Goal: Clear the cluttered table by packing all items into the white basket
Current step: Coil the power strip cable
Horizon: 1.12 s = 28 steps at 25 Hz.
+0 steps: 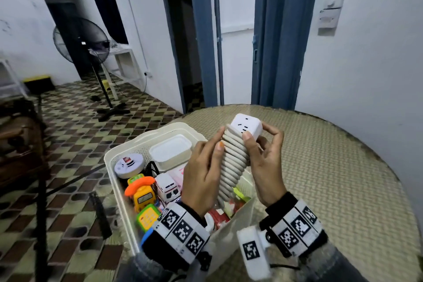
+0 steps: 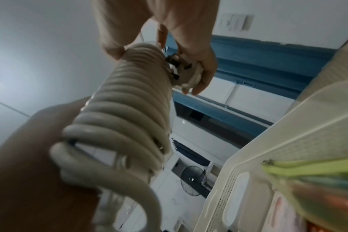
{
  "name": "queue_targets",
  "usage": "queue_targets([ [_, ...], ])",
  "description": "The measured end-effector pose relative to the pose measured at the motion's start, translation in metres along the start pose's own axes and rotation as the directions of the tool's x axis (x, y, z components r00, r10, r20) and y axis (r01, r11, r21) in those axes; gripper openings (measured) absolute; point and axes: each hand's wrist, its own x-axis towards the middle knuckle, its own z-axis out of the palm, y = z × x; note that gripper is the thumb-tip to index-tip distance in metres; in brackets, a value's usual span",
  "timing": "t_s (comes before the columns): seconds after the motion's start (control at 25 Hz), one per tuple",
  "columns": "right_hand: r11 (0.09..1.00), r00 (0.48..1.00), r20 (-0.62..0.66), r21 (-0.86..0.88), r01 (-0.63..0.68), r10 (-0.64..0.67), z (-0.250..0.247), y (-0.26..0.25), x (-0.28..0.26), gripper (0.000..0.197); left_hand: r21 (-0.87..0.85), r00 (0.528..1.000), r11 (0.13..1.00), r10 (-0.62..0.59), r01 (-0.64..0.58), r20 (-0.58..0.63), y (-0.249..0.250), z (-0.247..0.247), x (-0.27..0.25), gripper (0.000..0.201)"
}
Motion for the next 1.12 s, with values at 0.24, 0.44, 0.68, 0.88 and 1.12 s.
queue_targets([
  [0.24, 0.990, 0.943, 0.303, -0.061, -0.126, 0.139, 0.049, 0.006, 0.004, 0.055, -0.087, 0.993, 0.993, -0.082, 0.074, -0.084, -0.011, -0.037, -0.008, 0.039],
  [0.44, 0.960, 0.915, 0.352, -0.259, -0.109, 0.199, 0.056, 0.026, 0.035, 0.053, 0.212, 0.968, 0.946, -0.251, 0.245, 0.000, -0.026, -0.098, -0.011, 0.035],
  [0.68, 0.739, 0.844, 0.382, -0.674, -0.025, 0.377, 0.059, 0.071, 0.077, 0.056, 0.685, 0.819, 0.572, -0.570, 0.452, -0.064, -0.107, -0.121, -0.047, 0.060],
  [0.88, 0.374, 0.658, 0.363, -0.918, 0.131, 0.660, 0.067, 0.106, 0.078, 0.065, 0.662, 0.809, 0.576, -0.582, 0.481, -0.082, -0.142, -0.107, -0.071, 0.072],
  [1.12, 0.006, 0.444, 0.312, -0.823, 0.568, 0.840, 0.088, 0.119, 0.076, 0.075, 0.607, 0.829, 0.622, -0.547, 0.495, -0.116, -0.148, -0.106, -0.075, 0.077],
])
